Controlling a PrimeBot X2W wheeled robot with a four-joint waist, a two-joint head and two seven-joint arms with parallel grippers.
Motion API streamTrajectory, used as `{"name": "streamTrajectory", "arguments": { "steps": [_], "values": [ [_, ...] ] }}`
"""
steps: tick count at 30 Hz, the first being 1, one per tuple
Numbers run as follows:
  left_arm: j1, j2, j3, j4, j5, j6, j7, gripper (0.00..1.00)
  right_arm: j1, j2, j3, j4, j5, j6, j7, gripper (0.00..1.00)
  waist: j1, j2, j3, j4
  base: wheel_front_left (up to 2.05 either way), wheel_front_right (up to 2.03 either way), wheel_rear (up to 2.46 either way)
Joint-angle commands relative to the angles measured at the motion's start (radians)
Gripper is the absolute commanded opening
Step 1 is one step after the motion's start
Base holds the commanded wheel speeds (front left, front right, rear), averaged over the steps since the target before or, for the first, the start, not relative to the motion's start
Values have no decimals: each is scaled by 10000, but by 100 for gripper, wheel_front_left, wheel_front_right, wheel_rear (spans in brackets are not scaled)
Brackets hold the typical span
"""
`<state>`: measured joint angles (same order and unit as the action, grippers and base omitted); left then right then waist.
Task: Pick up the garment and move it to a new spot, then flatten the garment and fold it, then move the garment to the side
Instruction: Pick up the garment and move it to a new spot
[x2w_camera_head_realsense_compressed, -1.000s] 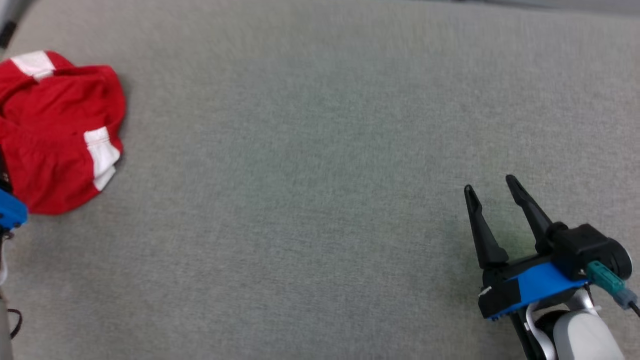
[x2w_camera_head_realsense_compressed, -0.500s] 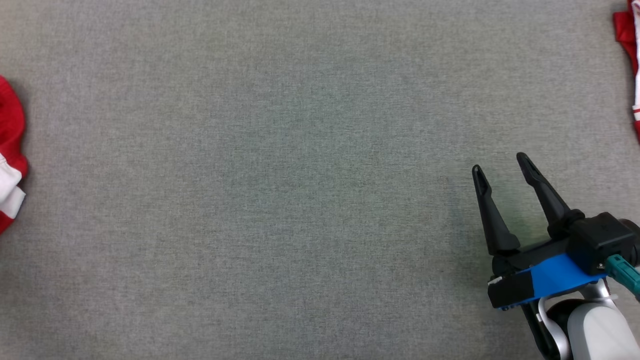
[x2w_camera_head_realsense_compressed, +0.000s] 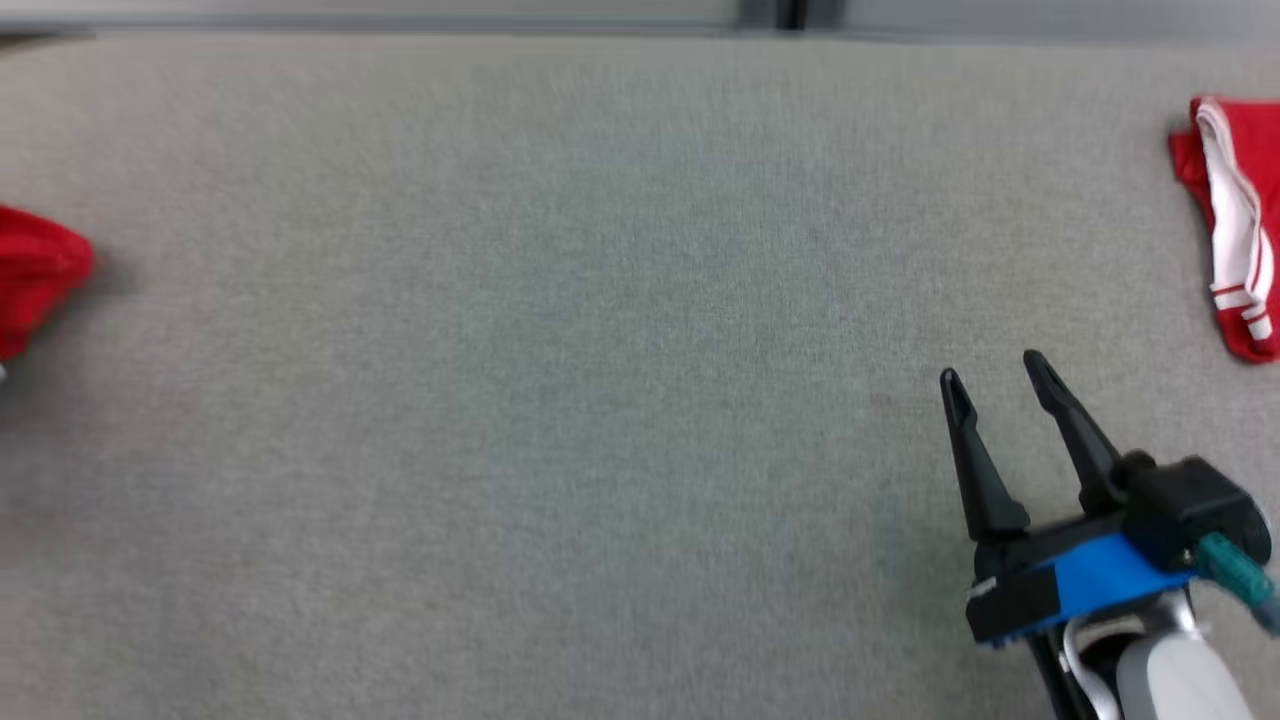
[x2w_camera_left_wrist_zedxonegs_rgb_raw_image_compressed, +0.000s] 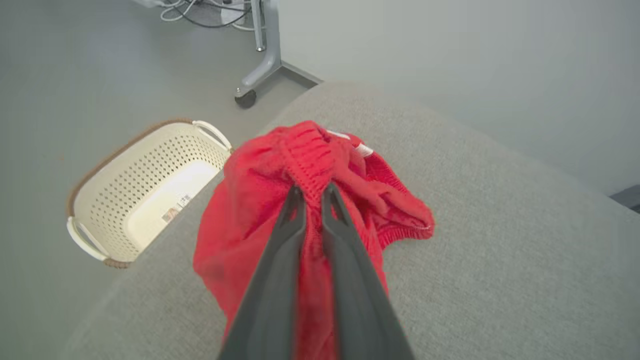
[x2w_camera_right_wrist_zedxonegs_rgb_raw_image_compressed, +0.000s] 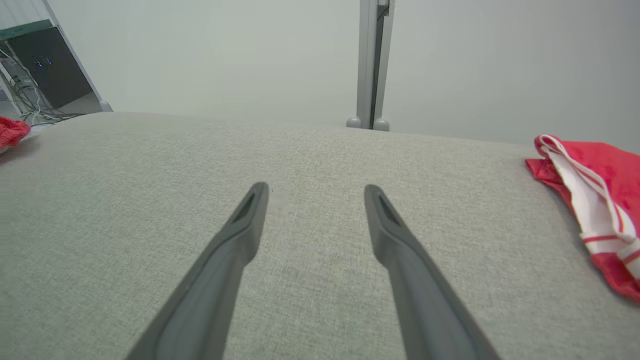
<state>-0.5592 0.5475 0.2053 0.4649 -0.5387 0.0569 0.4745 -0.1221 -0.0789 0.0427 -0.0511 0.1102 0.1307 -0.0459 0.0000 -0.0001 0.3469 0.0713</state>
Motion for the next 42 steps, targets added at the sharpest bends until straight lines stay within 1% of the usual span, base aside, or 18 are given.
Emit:
{"name": "streamTrajectory", "arguments": {
  "steps": [1, 4, 6, 8, 12, 18, 22, 25, 28, 31, 32, 35, 39, 40, 41, 42],
  "values": [
    [-278, 96, -135, -235, 118, -90, -83, 0, 89, 37, -31, 68, 100, 1, -83, 100, 0, 1, -280, -99, 0, 0, 0],
    [-632, 61, -669, -987, 363, -438, -153, 0, 222, 117, -81, 389, 219, 1, -256, 100, 0, 1, -890, 8, 0, 0, 0],
    [-907, -7, -984, -1489, 360, -691, -11, 0, 303, 170, -92, 545, 251, 1, -326, 100, 0, 1, -1244, 33, 0, 0, 0],
    [-1136, -154, -1385, -2004, 433, -851, 157, 0, 347, 208, -77, 664, 292, 1, -411, 100, 0, 1, -1594, 8, 0, 0, 0],
    [-1514, -760, -2158, -3037, 405, -919, 588, 0, 483, 244, -4, 886, 401, 1, -498, 100, 0, 1, -2157, -232, 0, 0, 0],
    [-1425, -1703, -3106, -4320, -143, -1205, 1199, 0, 656, 275, 21, 983, 486, 1, -536, 100, 0, 1, -2599, -1002, 0, 0, 0],
    [-1000, -2112, -3675, -5003, -584, -1361, 1670, 0, 641, 280, 93, 955, 611, 1, -520, 100, 0, 1, -2605, -1706, 0, 0, 0],
    [-619, -2263, -4149, -5332, -784, -1465, 2013, 0, 562, 282, 110, 955, 697, 1, -542, 100, 0, 1, -2536, -2224, 0, 0, 0],
    [-183, -2437, -4621, -5329, -802, -1531, 2066, 0, 514, 283, 172, 966, 751, 1, -569, 100, 0, 1, -2431, -2640, 0, 0, 0],
    [271, -2808, -4968, -4953, -1007, -1605, 1819, 0, 427, 285, 228, 1021, 815, 1, -630, 100, 0, 1, -2325, -2958, 0, 0, 0],
    [403, -3004, -4982, -4777, -1099, -1622, 1589, 0, 409, 283, 246, 1040, 841, 1, -643, 100, 0, 1, -2297, -3048, 0, 0, 0],
    [894, -3344, -5221, -3988, -985, -1645, 795, 0, 383, 283, 263, 1127, 918, 1, -727, 100, 0, 1, -2196, -3215, 0, 0, 0],
    [1369, -3646, -5632, -2507, -231, -1548, -486, 0, 337, 282, 288, 1218, 980, 1, -793, 100, 0, 1, -2076, -3267, 0, 0, 0],
    [1474, -3741, -5733, -2091, -58, -1490, -775, 24, 334, 282, 300, 1243, 974, 1, -798, 100, 0, 1, -2060, -3255, 0, 0, 0],
    [1572, -3809, -5885, -1706, 136, -1442, -1018, 64, 333, 279, 272, 1261, 960, 1, -809, 100, 0, 1, -2045, -3220, 0, 0, 0],
    [1644, -3881, -5978, -1353, 305, -1366, -1256, 93, 319, 279, 282, 1276, 931, 1, -804, 100, 0, 1, -2036, -3185, 0, 0, 0]
  ]
}}
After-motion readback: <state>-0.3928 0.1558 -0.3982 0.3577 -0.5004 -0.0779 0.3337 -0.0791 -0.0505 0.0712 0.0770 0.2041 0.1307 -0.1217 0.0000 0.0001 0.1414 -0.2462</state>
